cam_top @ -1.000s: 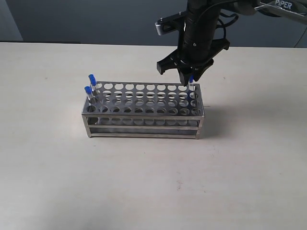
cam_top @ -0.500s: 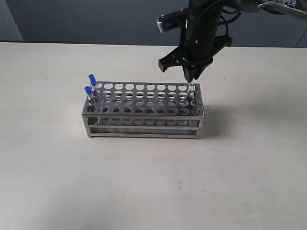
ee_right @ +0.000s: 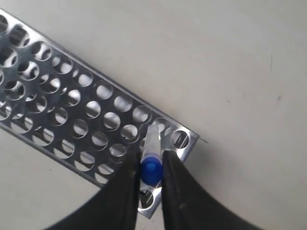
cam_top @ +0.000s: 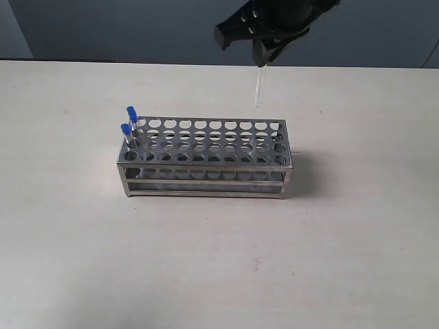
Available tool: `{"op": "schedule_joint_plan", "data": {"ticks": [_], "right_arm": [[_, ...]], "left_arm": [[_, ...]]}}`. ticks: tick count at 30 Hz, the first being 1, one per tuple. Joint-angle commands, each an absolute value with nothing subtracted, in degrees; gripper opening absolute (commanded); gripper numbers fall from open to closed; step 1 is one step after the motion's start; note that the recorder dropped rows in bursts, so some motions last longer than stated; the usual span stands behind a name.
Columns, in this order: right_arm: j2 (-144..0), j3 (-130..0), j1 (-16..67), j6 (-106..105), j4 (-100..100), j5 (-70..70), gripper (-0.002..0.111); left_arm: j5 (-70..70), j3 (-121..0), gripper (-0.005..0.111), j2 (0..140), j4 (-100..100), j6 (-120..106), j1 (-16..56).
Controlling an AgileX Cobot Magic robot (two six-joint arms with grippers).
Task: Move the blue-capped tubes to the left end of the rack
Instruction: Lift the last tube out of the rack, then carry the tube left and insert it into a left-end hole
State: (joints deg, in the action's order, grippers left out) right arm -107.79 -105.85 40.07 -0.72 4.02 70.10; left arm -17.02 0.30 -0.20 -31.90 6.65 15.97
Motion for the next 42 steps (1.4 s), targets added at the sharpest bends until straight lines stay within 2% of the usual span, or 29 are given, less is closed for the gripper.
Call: {"op": "schedule_joint_plan", "data": {"ticks": [1,6,12,15,42], "right_arm": [[-107.3,-106.0,43.0,-4.3,1.6,68.7,0.0],[-109.9,-109.5,48.1,-11.3,-7.6,62.3,-0.001],[-117.6,-121.1,52.8,-13.2,-11.0,70.0,-0.001],[-117.7,-121.1,53.8,-12.4,-11.1,70.0,-0.001],[-125.6,-121.1,53.8,-13.7,-10.4,70.0,-0.001]], "left_arm": [[-16.8,0.0,0.001,0.0,-31.7,6.9,16.2],[-16.8,0.0,0.001,0.0,-31.7,6.9,16.2],[-16.8,0.0,0.001,0.0,-31.7,6.9,16.2],[-16.8,0.0,0.001,0.0,-31.7,6.9,16.2],[-16.7,0.0,0.001,0.0,-32.0,6.9,16.2]]}}
